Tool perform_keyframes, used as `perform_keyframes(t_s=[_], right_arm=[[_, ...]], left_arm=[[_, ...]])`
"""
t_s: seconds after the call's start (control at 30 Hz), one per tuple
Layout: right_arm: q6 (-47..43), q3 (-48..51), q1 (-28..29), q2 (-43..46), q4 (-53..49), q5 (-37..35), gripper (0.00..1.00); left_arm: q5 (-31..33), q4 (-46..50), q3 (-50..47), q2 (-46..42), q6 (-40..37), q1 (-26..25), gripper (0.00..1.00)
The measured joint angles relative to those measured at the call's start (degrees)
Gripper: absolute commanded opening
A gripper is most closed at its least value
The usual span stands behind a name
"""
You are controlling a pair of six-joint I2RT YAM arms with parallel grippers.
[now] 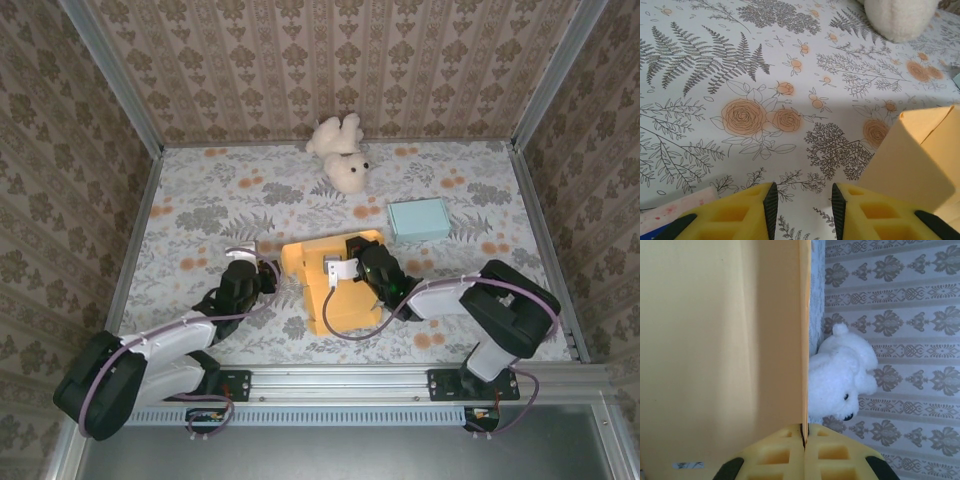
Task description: Fold the paper box
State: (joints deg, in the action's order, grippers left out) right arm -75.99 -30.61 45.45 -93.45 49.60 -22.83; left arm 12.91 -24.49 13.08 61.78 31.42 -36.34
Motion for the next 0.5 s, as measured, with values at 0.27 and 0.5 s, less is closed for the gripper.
perform_keyframes(t_s=[0.27, 0.5], right_arm=[[-4.09, 3.82, 1.73, -7.39, 18.40, -4.57, 0.00], [-4.94, 4.50, 2.08, -7.58, 22.05, -5.57, 0.00]], left_arm=[[0.42, -2.80, -0.11, 2.69, -1.70, 0.00, 0.37], [-1.51, -6.16, -0.87, 4.98, -4.37, 0.00, 0.38]])
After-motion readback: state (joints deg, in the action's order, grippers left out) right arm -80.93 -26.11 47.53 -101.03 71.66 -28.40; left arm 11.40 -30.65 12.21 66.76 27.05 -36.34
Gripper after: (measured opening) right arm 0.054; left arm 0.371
